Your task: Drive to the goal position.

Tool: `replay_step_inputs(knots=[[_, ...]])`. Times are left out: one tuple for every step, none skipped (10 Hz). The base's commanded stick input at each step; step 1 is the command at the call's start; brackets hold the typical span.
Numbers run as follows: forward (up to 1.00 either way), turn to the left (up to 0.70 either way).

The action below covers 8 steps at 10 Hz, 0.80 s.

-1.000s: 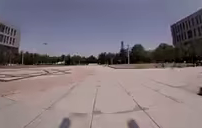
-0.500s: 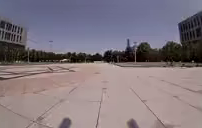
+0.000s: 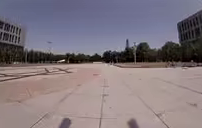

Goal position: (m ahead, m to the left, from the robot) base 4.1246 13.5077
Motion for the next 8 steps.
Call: replay_step_inputs(knots=[[1.00,0.00],[1.00,0.00],[1.00,0.00],[1.00,0.00],[1.00,0.00],[1.00,0.00],[1.00,0.00],[1.00,0.00]])
